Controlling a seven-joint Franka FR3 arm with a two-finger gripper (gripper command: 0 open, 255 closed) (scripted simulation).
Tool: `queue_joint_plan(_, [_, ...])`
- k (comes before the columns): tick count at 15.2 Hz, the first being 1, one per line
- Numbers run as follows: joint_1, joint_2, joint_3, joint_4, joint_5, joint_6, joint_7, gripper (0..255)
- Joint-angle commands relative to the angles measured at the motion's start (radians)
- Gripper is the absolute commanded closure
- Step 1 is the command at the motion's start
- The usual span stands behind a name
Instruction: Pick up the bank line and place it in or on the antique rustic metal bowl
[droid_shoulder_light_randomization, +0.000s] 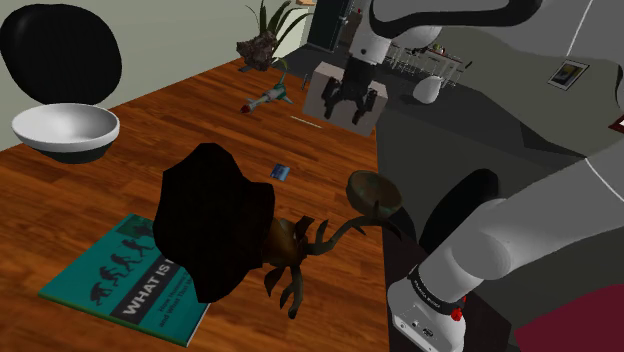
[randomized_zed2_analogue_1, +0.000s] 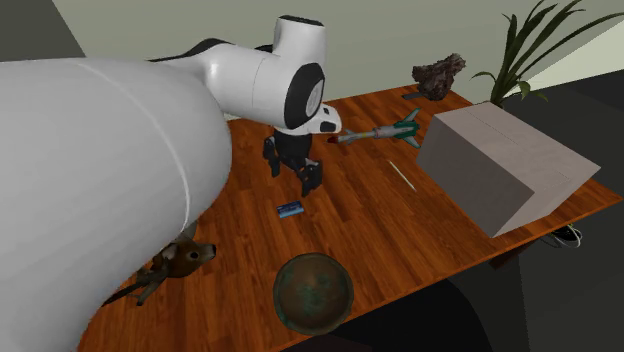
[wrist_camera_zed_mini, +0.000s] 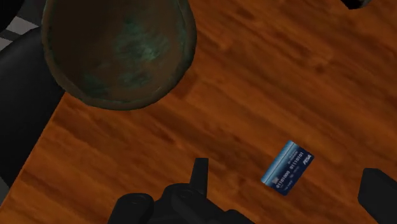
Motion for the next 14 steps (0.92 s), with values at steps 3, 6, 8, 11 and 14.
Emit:
queue_joint_plan(3, [-0.002,0.171,0.003,0.075,0.062,0.019,0.086,0])
queue_joint_plan(6, [-0.004,0.293,0.001,0.130,0.111,0.031,0.138,0])
queue_joint_plan(8, [-0.006,0.373,0.000,0.168,0.146,0.038,0.171,0])
queue_joint_plan(11, [-0.010,0.493,-0.002,0.230,0.201,0.044,0.216,0])
queue_joint_plan(14, [-0.016,0.613,-0.002,0.294,0.259,0.048,0.258,0])
